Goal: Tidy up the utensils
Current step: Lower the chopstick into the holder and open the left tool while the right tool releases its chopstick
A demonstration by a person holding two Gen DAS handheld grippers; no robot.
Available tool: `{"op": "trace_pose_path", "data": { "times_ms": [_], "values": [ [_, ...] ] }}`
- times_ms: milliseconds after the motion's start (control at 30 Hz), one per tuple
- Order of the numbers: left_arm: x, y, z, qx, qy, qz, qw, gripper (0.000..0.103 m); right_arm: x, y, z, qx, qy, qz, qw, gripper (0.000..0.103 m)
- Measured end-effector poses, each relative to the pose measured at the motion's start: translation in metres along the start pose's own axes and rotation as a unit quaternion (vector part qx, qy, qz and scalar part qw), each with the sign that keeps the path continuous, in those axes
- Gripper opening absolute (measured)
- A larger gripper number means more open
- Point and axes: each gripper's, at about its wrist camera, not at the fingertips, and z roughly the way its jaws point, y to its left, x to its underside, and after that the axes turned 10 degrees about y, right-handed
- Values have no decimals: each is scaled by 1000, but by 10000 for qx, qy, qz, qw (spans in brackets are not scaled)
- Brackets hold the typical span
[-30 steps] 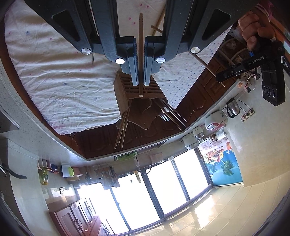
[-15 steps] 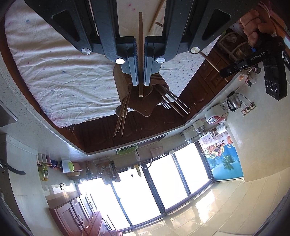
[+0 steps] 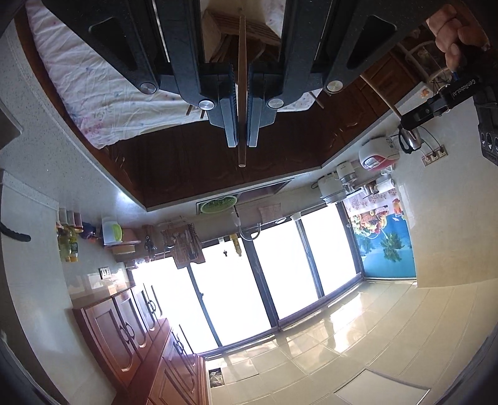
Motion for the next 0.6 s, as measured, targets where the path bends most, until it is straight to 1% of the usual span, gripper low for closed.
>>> {"op": "trace_pose_path", "data": {
  "times_ms": [100,167,233,400,600],
  "values": [
    [-6,6,19,-114,-86,-112,9998,4,-15,-3,10,75,-156,24,9998,5],
    [-4,12,33,-150,-128,-258,9995,4,-18,-6,18,120,-207,44,9997,5],
    [2,17,47,-211,-79,-384,9990,4,-15,-9,27,149,-190,90,9997,5],
    [26,24,70,-308,112,-560,9979,4,9,-20,48,230,-34,242,9994,5],
    [52,25,74,-299,285,-613,9973,4,39,-31,61,297,192,396,9986,5]
  ]
}}
